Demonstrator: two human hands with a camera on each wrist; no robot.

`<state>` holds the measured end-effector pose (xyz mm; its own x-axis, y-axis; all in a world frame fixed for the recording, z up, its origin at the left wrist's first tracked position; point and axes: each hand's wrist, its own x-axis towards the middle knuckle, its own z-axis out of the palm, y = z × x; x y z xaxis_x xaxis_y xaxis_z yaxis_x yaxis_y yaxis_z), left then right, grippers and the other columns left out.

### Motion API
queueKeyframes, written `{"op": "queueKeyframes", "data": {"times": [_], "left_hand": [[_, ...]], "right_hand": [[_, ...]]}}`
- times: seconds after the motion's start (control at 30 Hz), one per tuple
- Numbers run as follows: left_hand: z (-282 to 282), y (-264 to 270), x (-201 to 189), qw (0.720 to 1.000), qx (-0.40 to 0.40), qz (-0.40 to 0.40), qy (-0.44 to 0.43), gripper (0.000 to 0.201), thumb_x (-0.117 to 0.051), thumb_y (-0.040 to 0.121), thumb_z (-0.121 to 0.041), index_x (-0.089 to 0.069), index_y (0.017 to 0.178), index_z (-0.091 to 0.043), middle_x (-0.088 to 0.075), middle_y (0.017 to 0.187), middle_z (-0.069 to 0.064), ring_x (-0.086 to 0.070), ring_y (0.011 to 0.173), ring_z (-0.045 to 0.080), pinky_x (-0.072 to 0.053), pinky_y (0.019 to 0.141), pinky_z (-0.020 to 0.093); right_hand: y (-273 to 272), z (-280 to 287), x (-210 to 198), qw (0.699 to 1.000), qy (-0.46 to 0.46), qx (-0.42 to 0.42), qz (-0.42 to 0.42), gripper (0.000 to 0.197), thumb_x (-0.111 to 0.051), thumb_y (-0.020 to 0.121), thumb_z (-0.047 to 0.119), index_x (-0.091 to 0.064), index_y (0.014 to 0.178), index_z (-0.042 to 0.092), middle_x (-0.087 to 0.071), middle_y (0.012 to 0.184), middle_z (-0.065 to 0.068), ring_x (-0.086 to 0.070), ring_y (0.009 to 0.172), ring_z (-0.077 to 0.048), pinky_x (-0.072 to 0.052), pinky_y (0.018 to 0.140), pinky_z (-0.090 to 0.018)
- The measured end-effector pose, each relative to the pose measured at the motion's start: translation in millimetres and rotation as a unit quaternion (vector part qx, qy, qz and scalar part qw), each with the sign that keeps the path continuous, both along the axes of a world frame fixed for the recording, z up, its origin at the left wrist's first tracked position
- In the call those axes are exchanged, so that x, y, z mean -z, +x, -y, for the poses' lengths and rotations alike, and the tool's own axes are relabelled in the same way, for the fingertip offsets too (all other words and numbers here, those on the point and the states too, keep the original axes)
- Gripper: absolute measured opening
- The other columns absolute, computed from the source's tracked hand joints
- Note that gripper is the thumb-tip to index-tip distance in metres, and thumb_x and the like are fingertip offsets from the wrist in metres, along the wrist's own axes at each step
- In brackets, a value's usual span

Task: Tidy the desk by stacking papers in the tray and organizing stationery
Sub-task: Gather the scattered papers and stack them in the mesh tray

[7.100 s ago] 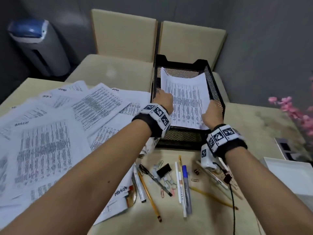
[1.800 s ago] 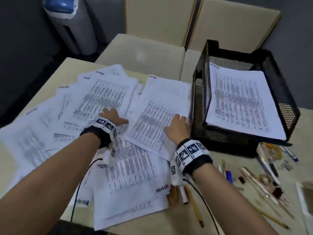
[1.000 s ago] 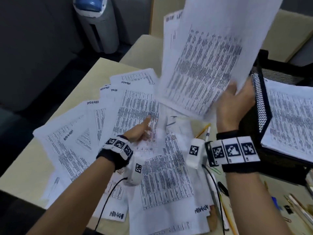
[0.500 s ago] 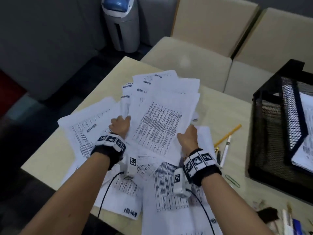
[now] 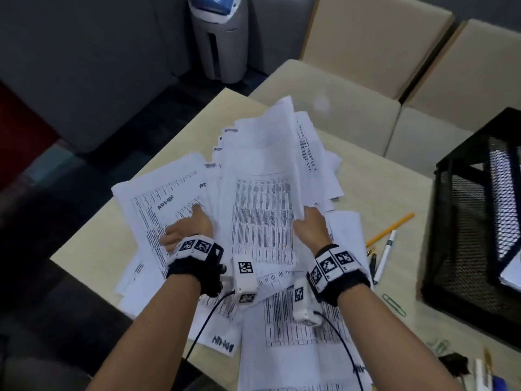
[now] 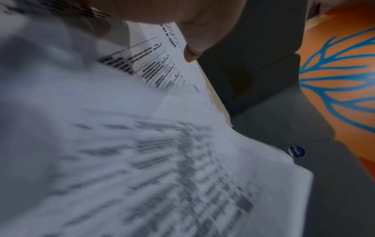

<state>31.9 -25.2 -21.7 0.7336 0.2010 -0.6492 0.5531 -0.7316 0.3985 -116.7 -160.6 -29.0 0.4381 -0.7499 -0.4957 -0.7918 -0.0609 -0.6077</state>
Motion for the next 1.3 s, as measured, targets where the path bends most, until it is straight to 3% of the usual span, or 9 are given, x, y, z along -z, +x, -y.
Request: {"op": "queueKeyframes", "data": {"times": [0.1,0.17,0.3,0.5,0.67,0.77,0.97,1.17,1.3], "left_hand": [[5,3,-2,0.995,0.079,-0.014,-0.061,0.078,-0.040,0.090,-0.055,-0.032,0.141,0.003,-0.034,0.145,0.022,-0.036,0.130,0.036,-0.032,0.105,0.041],[5,3,-3,0.988,0.100,-0.004,-0.121,0.062,-0.055,0.090,-0.030,-0.036,0.137,0.006,-0.049,0.128,0.019,-0.050,0.116,0.033,-0.046,0.090,0.035],[-3,-6,-22,0.975,0.151,0.061,-0.152,0.048,-0.056,0.090,-0.007,-0.041,0.133,0.008,-0.054,0.126,0.021,-0.055,0.115,0.036,-0.047,0.094,0.038],[-27,9,-81,0.924,0.251,0.231,-0.170,0.014,-0.059,0.089,-0.012,-0.057,0.100,-0.004,-0.055,0.089,0.012,-0.053,0.078,0.025,-0.040,0.066,0.028],[-33,11,-141,0.835,0.384,0.224,-0.323,0.022,-0.067,0.084,-0.015,-0.061,0.099,0.000,-0.060,0.085,0.012,-0.059,0.074,0.021,-0.053,0.070,0.031],[-22,0,-173,0.772,0.410,0.239,-0.422,0.006,-0.067,0.083,-0.014,-0.062,0.086,-0.011,-0.060,0.079,0.002,-0.062,0.068,0.006,-0.054,0.068,0.020],[-12,-7,-195,0.681,0.388,0.231,-0.576,0.049,-0.086,0.055,-0.030,-0.065,0.096,-0.012,-0.072,0.094,-0.002,-0.067,0.093,0.017,-0.056,0.083,0.034],[-7,-23,-155,0.705,0.342,0.166,-0.599,0.109,-0.089,0.042,-0.048,-0.044,0.123,0.009,-0.060,0.115,0.015,-0.058,0.105,0.023,-0.052,0.091,0.033],[-7,-29,-117,0.763,0.270,0.153,-0.567,0.098,-0.087,0.048,-0.036,-0.043,0.126,0.004,-0.061,0.115,0.012,-0.062,0.100,0.018,-0.055,0.080,0.027]], "right_hand": [[12,-13,-1,0.995,0.002,-0.077,-0.059,0.024,-0.043,0.087,0.007,-0.046,0.111,0.008,-0.042,0.099,-0.002,-0.045,0.109,-0.026,-0.036,0.104,-0.049],[14,-17,-1,0.992,-0.016,-0.103,-0.076,0.030,-0.045,0.086,0.008,-0.043,0.116,0.010,-0.039,0.097,-0.004,-0.043,0.107,-0.026,-0.036,0.103,-0.050],[-2,-10,8,0.992,-0.028,-0.110,-0.056,0.062,-0.060,0.081,0.025,-0.031,0.134,0.012,-0.029,0.135,-0.008,-0.030,0.128,-0.031,-0.032,0.107,-0.051],[-27,9,5,0.992,0.051,-0.116,-0.020,0.070,-0.063,0.077,0.056,-0.043,0.126,0.011,-0.040,0.125,-0.009,-0.044,0.116,-0.024,-0.036,0.099,-0.037],[-25,10,-59,0.947,0.136,-0.009,0.292,0.057,-0.067,0.083,0.024,-0.040,0.130,0.007,-0.057,0.122,-0.003,-0.056,0.112,-0.019,-0.048,0.084,-0.029],[-26,11,-121,0.878,0.068,0.062,0.469,0.028,-0.067,0.074,-0.001,-0.056,0.096,0.011,-0.068,0.076,0.007,-0.065,0.071,-0.009,-0.053,0.066,-0.024],[-60,1,-190,0.810,-0.068,0.083,0.576,0.033,-0.074,0.064,0.011,-0.058,0.091,0.001,-0.064,0.066,0.011,-0.059,0.066,-0.008,-0.049,0.063,-0.021],[-71,-9,-153,0.805,-0.024,0.133,0.578,0.064,-0.079,0.061,0.007,-0.051,0.117,-0.004,-0.071,0.092,0.000,-0.067,0.085,-0.014,-0.054,0.076,-0.026],[-60,-19,-111,0.852,-0.018,0.166,0.497,0.052,-0.068,0.068,0.002,-0.050,0.116,-0.003,-0.065,0.101,-0.009,-0.063,0.089,-0.016,-0.053,0.077,-0.027]]}}
